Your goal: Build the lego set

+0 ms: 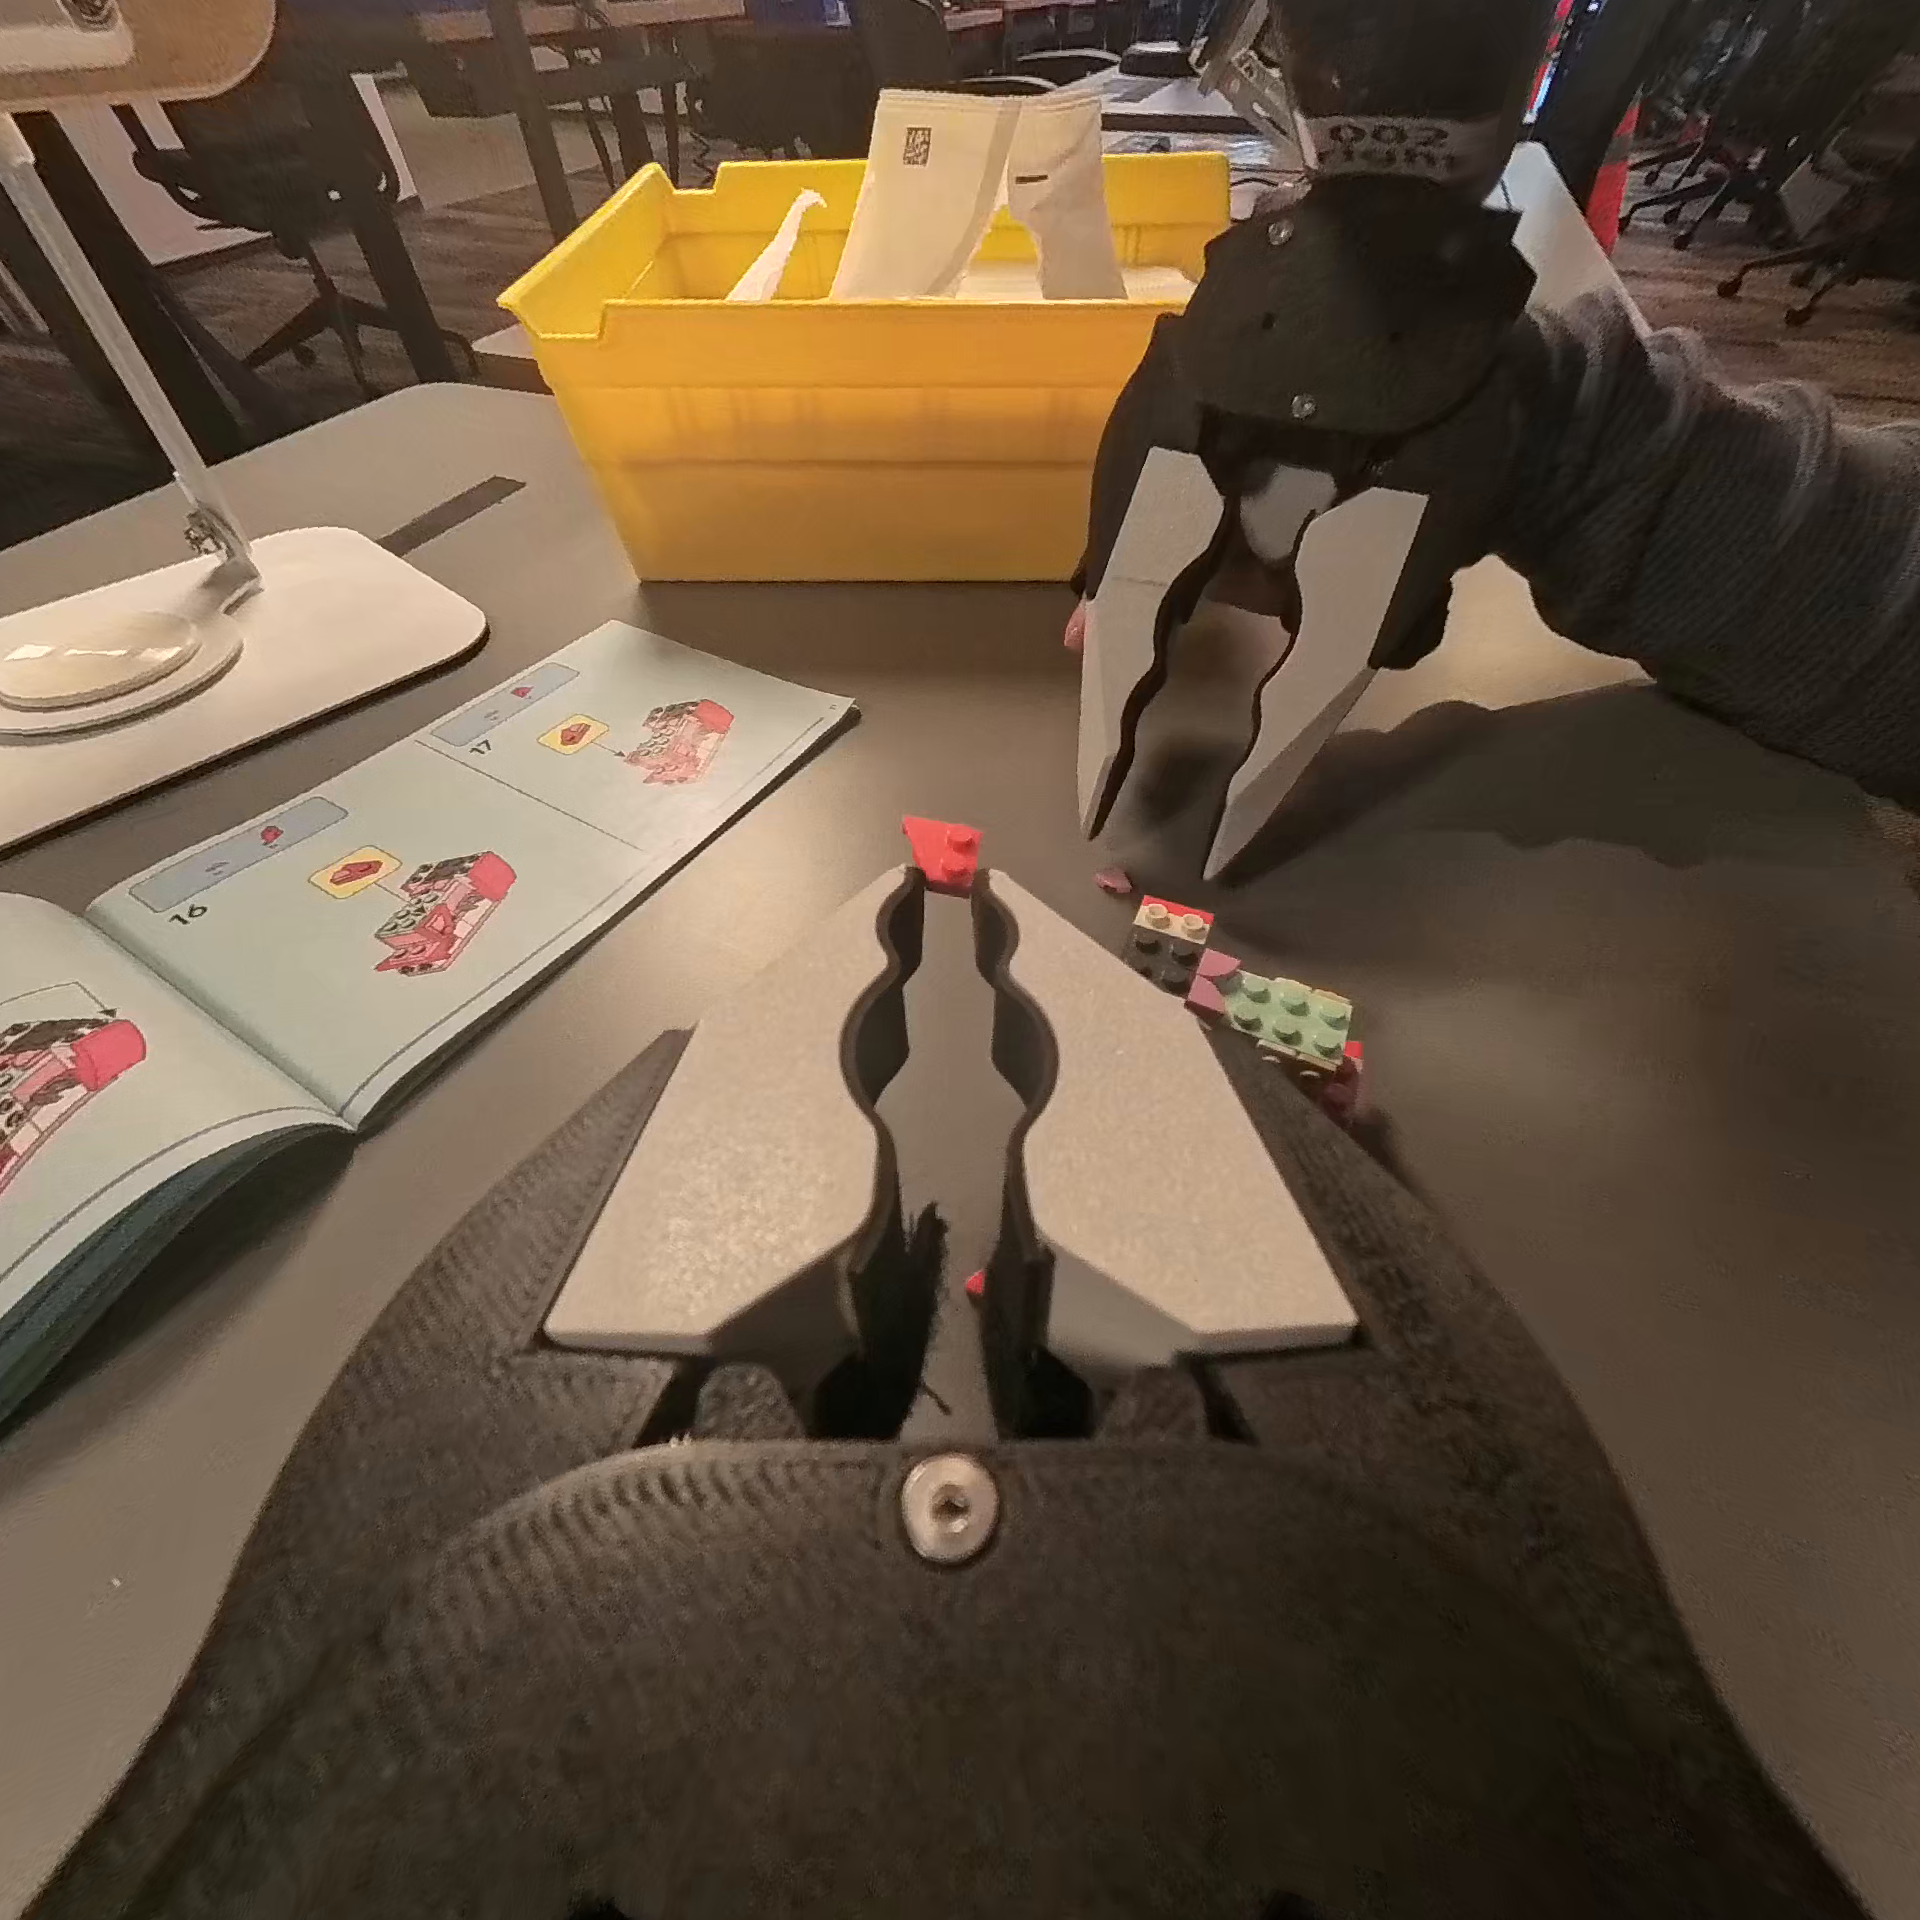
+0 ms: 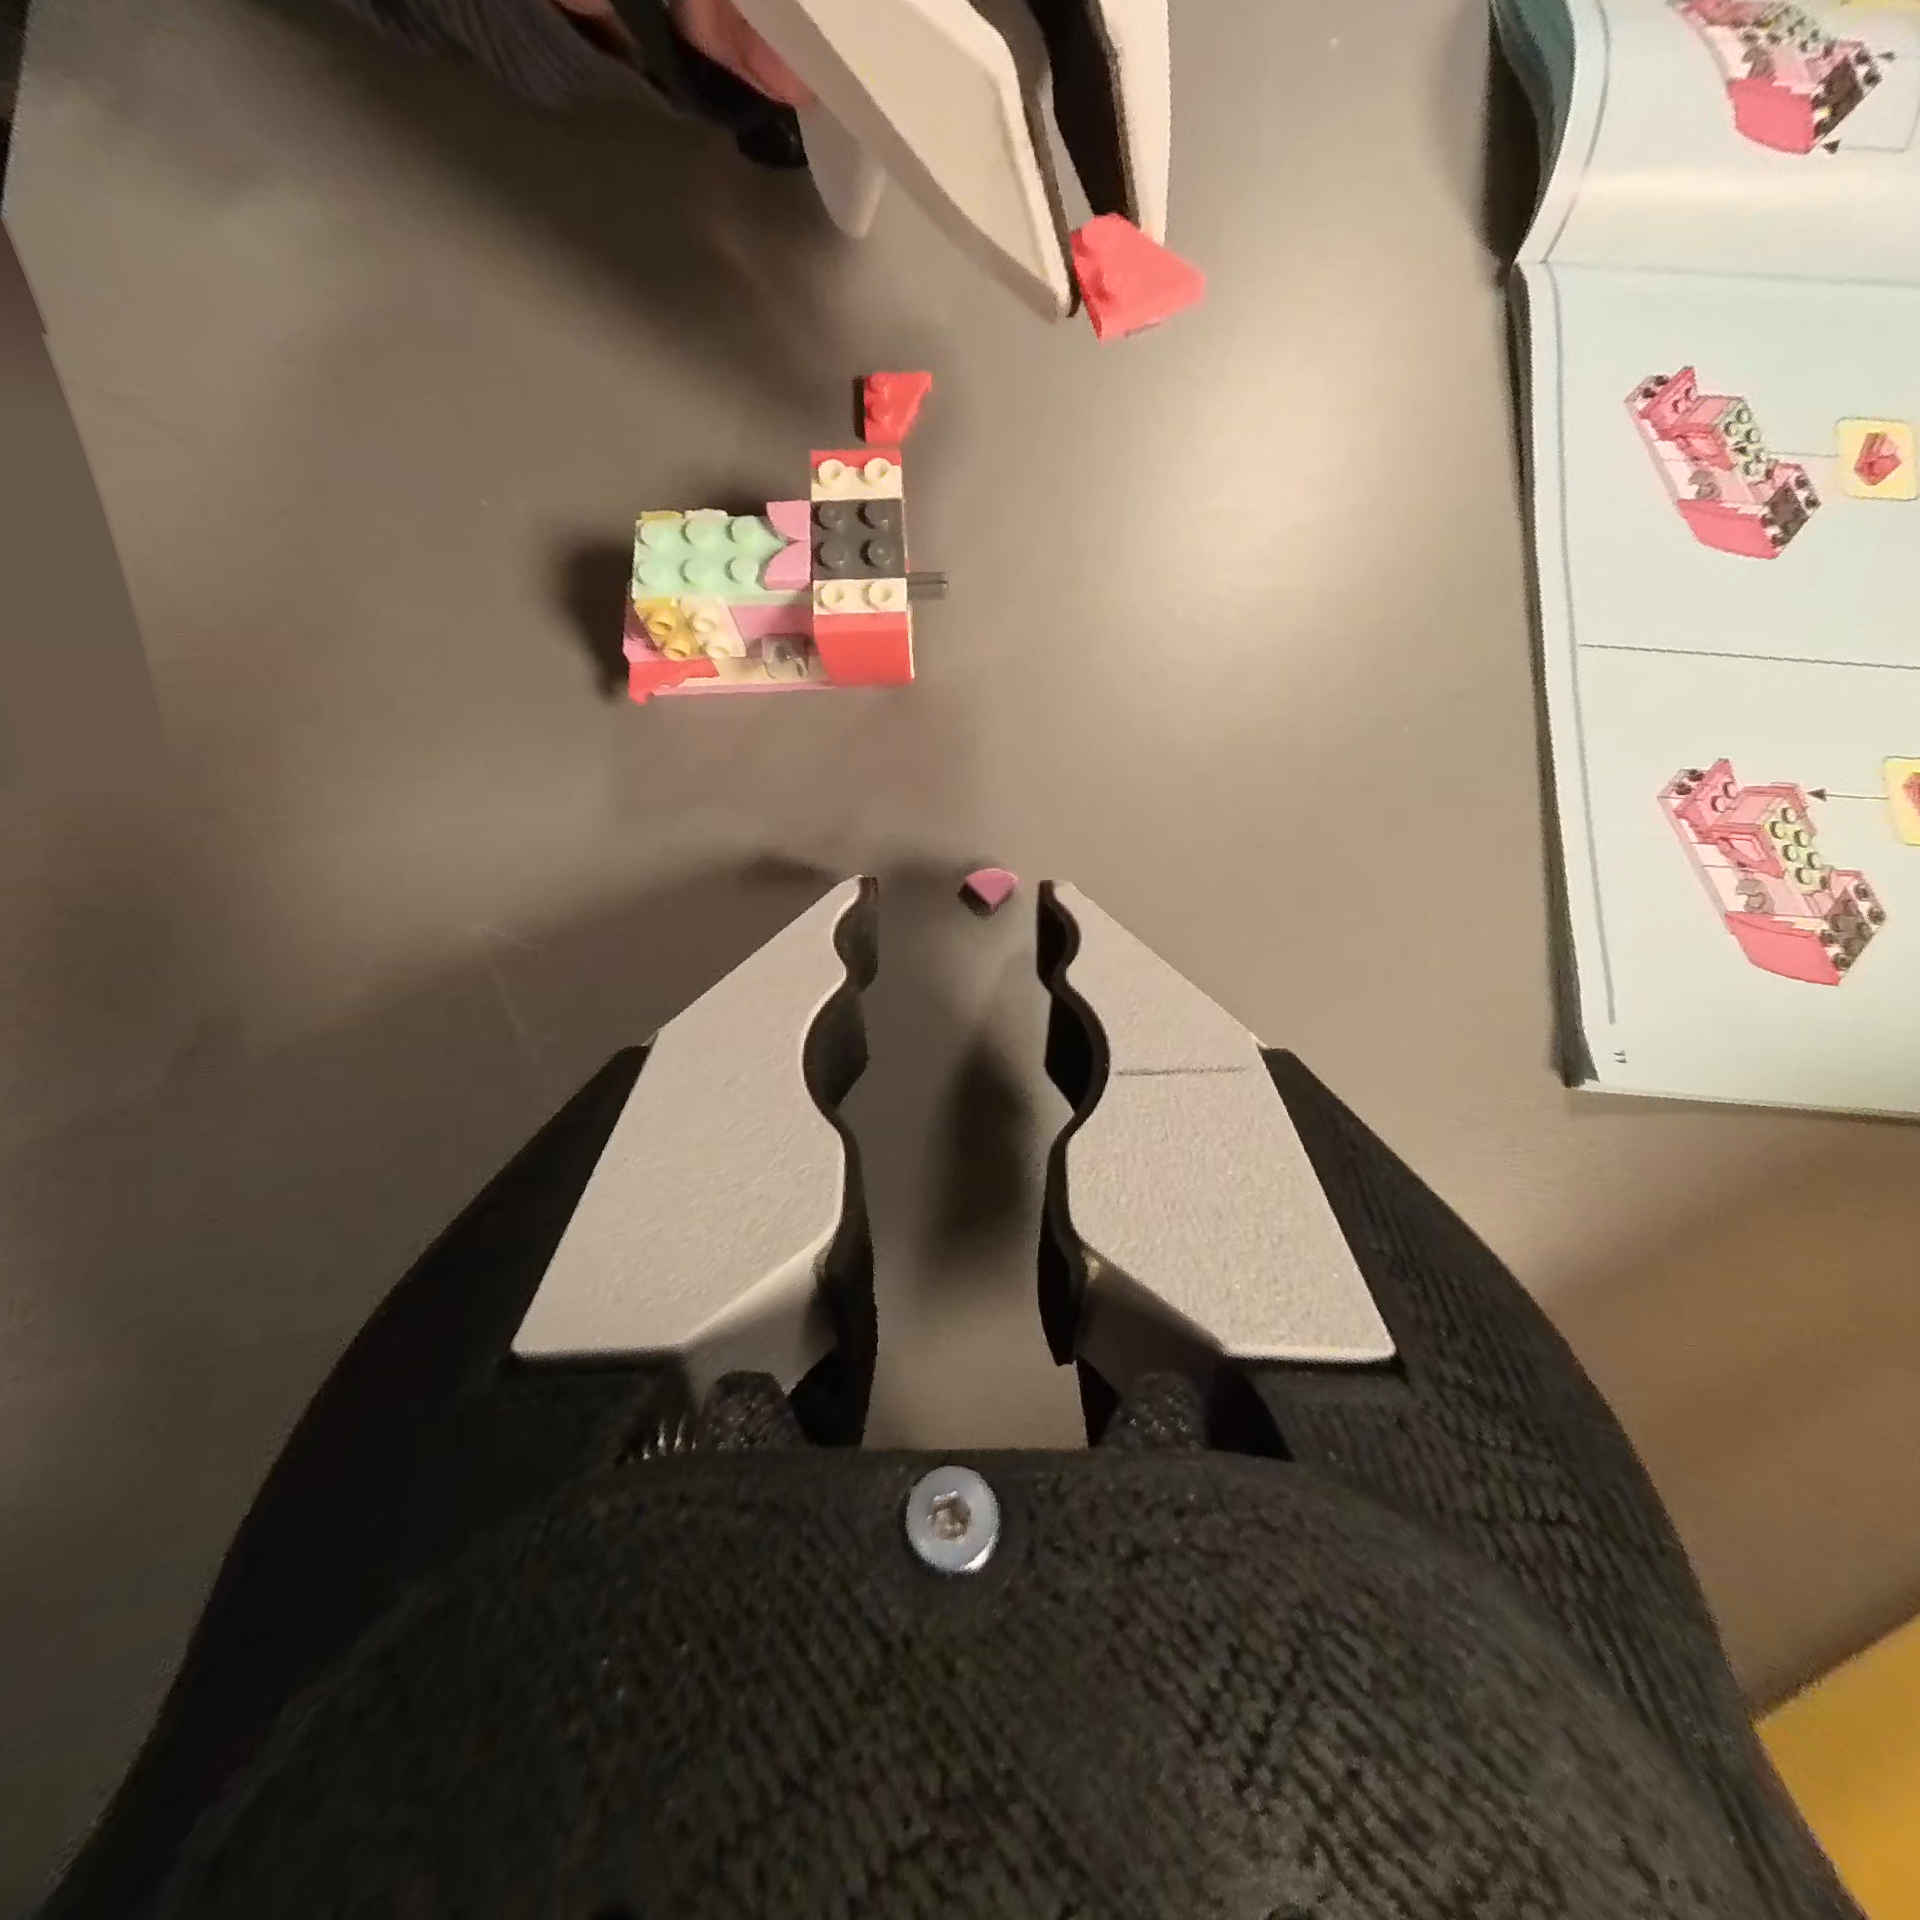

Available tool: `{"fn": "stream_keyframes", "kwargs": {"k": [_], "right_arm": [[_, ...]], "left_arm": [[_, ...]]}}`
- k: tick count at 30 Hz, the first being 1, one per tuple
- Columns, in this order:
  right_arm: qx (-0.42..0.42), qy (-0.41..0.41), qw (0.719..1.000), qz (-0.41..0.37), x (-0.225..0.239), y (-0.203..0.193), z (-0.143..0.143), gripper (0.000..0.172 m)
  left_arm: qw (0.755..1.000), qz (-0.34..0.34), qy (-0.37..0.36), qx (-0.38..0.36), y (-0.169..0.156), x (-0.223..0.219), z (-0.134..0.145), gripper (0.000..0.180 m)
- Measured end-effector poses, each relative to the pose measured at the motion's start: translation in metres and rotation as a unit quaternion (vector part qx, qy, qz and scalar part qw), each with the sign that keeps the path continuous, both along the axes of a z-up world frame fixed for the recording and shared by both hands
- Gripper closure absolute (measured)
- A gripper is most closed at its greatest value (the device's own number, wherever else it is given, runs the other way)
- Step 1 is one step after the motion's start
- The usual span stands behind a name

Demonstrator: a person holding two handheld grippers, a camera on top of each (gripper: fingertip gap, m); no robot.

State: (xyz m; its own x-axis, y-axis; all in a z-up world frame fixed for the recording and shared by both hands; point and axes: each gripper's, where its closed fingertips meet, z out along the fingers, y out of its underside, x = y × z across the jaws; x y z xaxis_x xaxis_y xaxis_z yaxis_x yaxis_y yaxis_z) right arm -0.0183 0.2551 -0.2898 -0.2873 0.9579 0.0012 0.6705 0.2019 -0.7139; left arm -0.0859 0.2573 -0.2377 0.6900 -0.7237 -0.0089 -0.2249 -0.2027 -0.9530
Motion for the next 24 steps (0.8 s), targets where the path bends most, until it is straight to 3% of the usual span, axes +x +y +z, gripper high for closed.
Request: {"fn": "stream_keyframes", "kwargs": {"k": [9, 16, 24], "right_arm": [[-0.047, -0.02, 0.998, 0.025, 0.004, -0.015, -0.002, 0.153], [0.033, 0.028, 0.999, 0.015, -0.007, 0.001, 0.001, 0.15], [0.019, 0.013, 1.0, 0.021, -0.007, -0.001, -0.007, 0.15]], "left_arm": [[1.0, -0.002, 0.001, -0.001, 0.0, 0.0, 0.0, 0.172], [1.0, -0.005, 0.002, -0.002, -0.001, 0.001, -0.001, 0.172], [1.0, -0.006, 0.004, -0.002, -0.001, 0.002, -0.001, 0.172]]}}
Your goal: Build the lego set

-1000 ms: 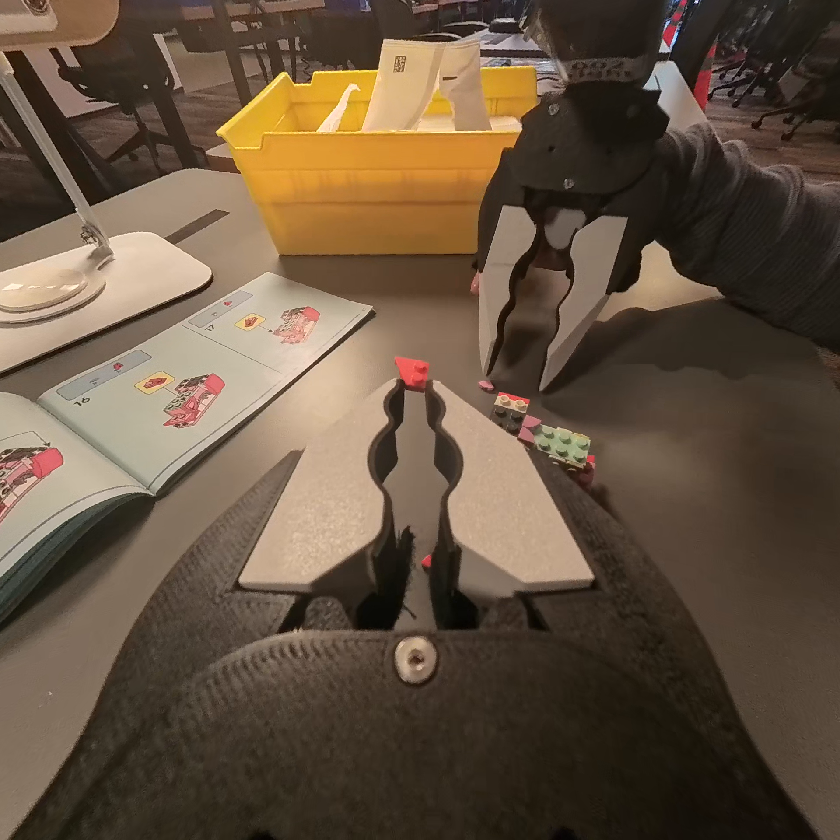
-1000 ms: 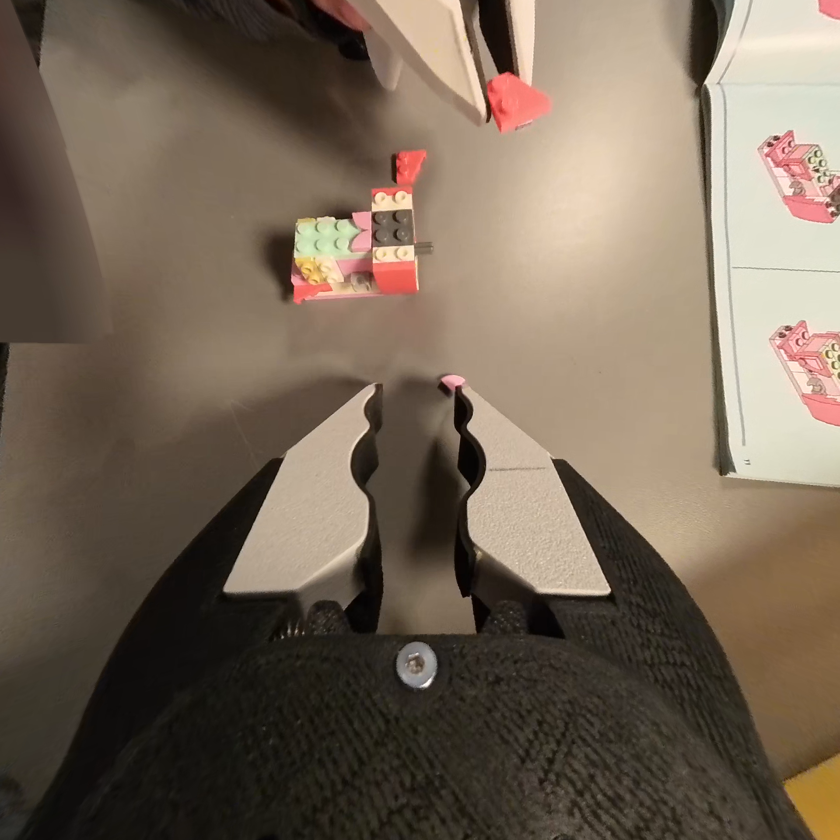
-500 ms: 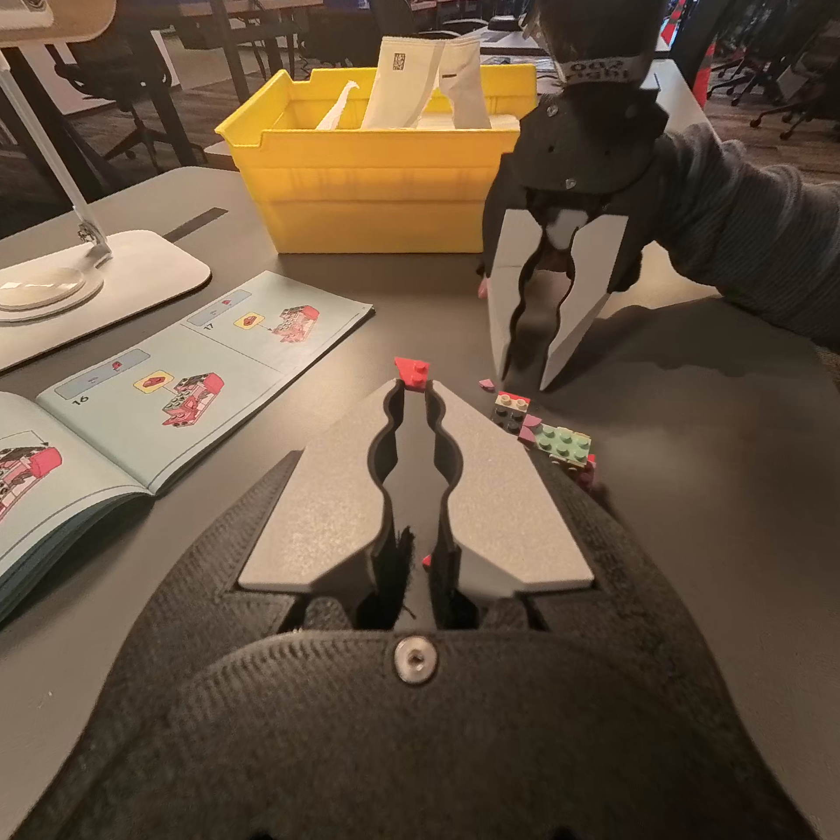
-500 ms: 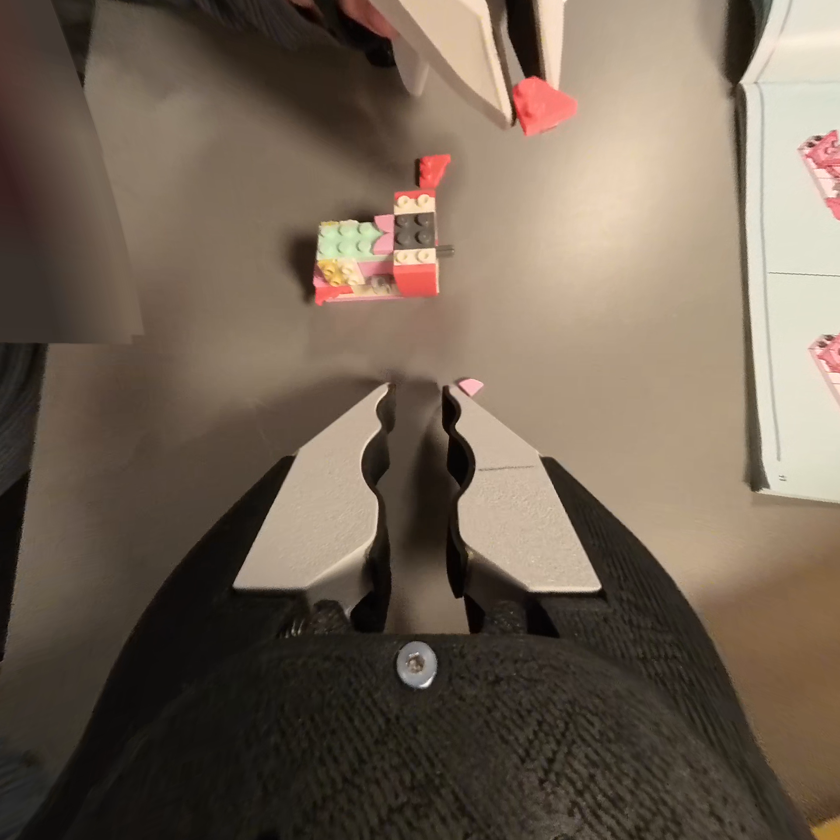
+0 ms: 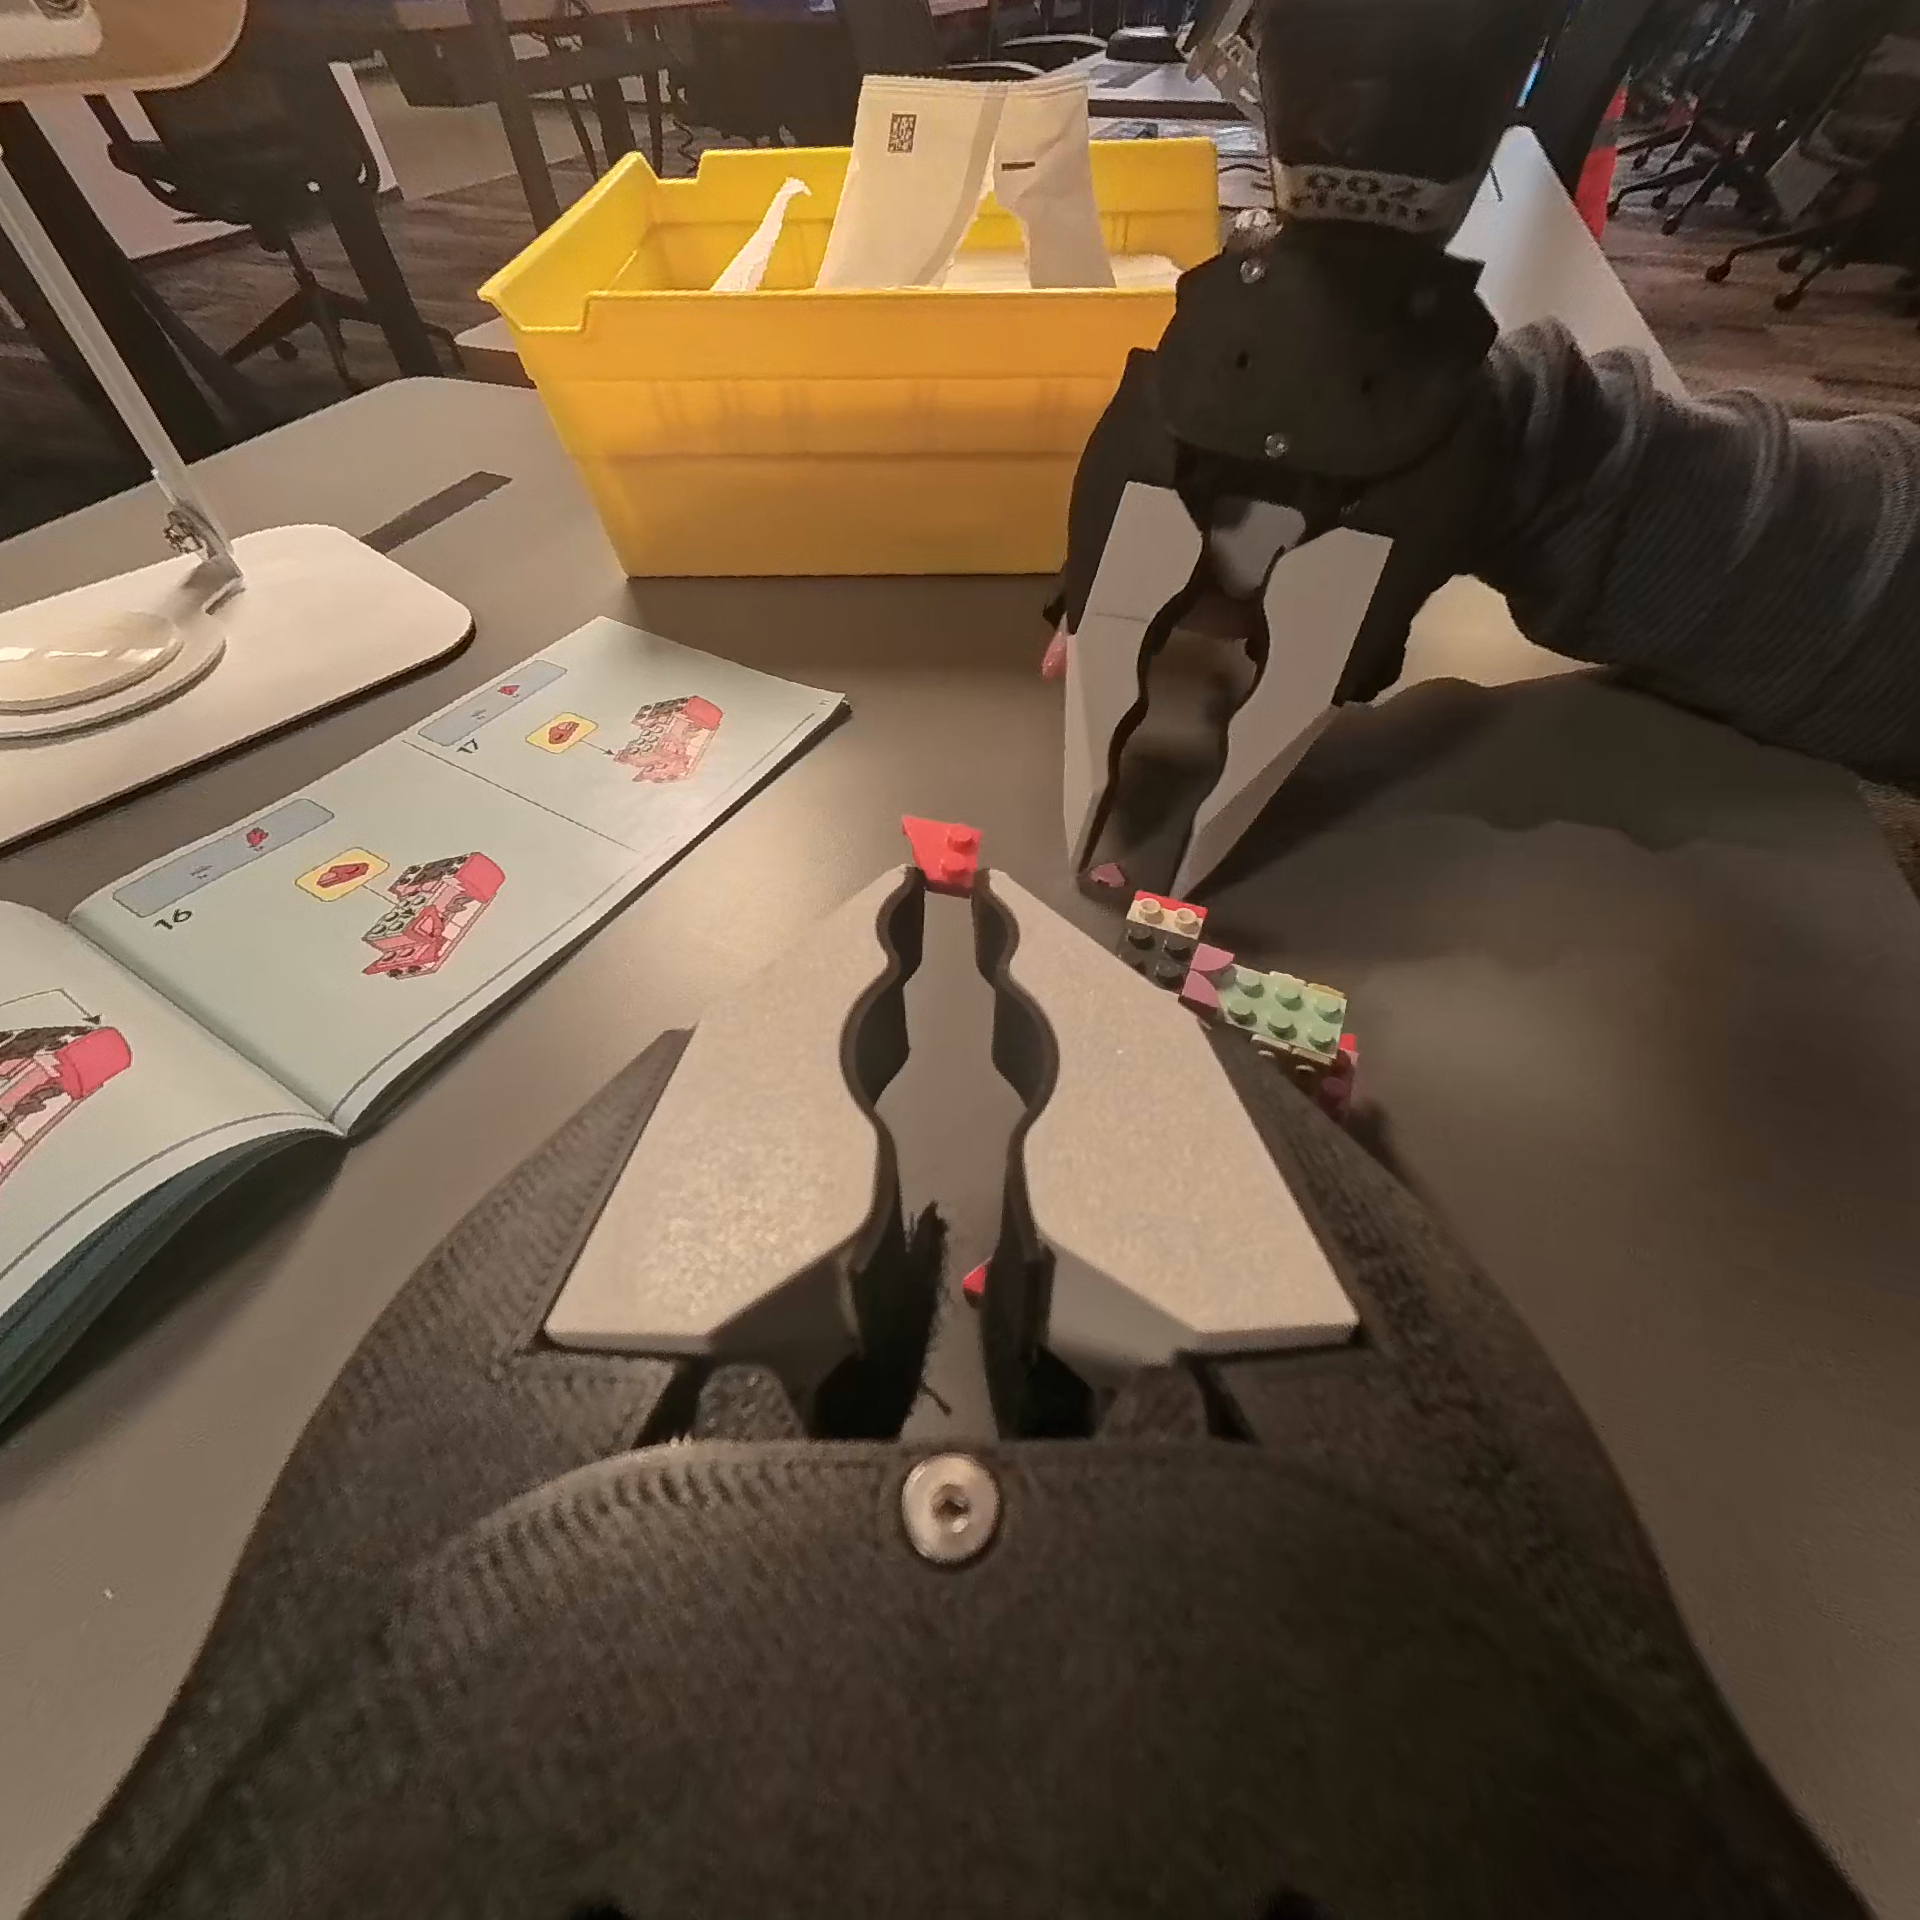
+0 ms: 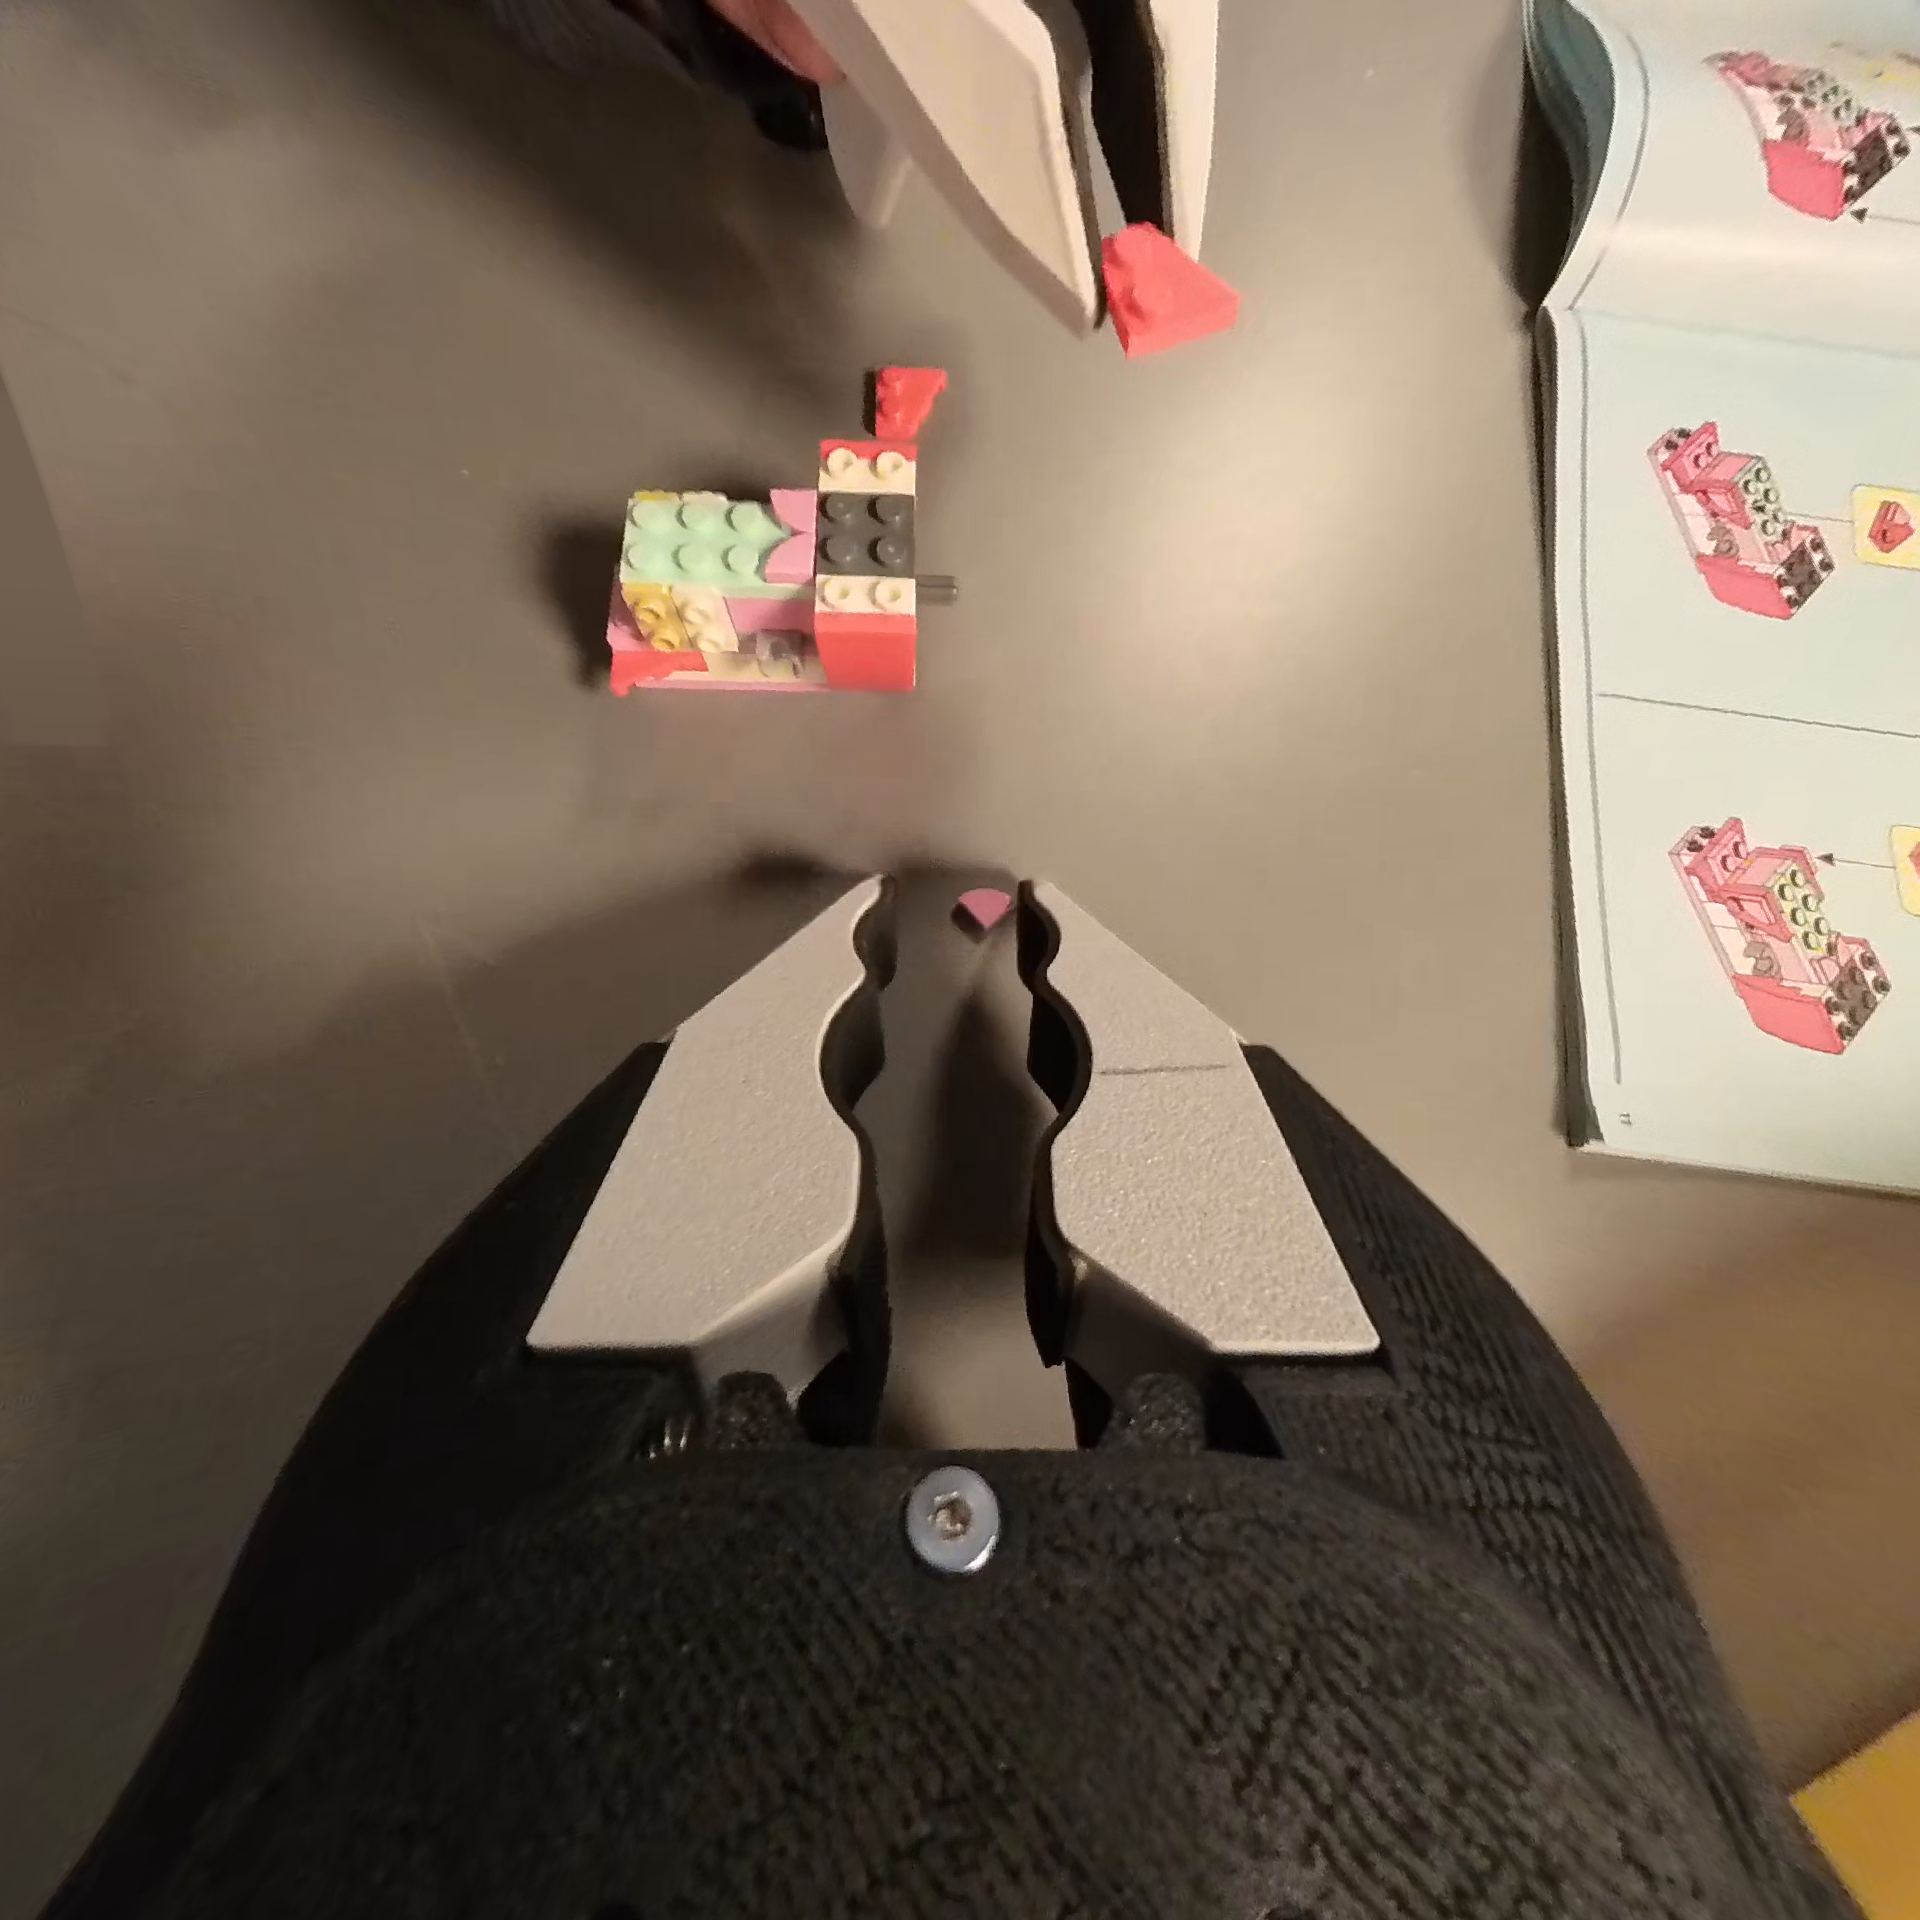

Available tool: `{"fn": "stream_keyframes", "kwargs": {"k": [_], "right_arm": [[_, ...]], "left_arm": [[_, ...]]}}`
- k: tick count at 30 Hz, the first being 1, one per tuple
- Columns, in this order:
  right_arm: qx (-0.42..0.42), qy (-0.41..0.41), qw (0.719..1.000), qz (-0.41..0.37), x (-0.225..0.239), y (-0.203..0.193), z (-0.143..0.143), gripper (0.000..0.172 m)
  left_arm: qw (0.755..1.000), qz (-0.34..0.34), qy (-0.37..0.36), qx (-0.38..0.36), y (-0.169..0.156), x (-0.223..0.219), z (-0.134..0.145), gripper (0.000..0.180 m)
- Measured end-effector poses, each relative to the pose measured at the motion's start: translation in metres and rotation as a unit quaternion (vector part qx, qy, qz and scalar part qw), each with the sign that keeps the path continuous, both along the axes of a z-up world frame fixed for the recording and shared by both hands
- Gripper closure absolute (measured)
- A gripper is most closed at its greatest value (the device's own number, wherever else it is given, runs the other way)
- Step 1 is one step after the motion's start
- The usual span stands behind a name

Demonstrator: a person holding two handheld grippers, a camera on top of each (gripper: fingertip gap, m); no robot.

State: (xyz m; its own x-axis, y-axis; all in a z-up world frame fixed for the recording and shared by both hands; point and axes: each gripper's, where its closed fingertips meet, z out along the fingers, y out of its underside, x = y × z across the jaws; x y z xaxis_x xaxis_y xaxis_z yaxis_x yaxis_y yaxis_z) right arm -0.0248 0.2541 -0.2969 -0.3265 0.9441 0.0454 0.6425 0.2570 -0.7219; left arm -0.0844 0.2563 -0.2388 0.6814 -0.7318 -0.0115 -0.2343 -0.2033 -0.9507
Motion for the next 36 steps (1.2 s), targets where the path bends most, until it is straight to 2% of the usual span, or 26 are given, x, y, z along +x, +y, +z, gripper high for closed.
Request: {"fn": "stream_keyframes", "kwargs": {"k": [16, 25, 36], "right_arm": [[-0.027, -0.025, 0.999, 0.003, 0.012, -0.003, 0.0, 0.163], [-0.011, 0.012, 1.0, 0.012, 0.002, -0.003, 0.002, 0.152], [-0.016, -0.002, 1.0, 0.011, 0.006, -0.002, -0.001, 0.158]], "left_arm": [[1.0, -0.002, 0.001, -0.001, 0.0, 0.0, -0.001, 0.172], [1.0, -0.003, 0.002, -0.002, 0.0, 0.001, -0.001, 0.172], [1.0, -0.004, 0.002, -0.002, -0.001, 0.001, -0.001, 0.172]]}}
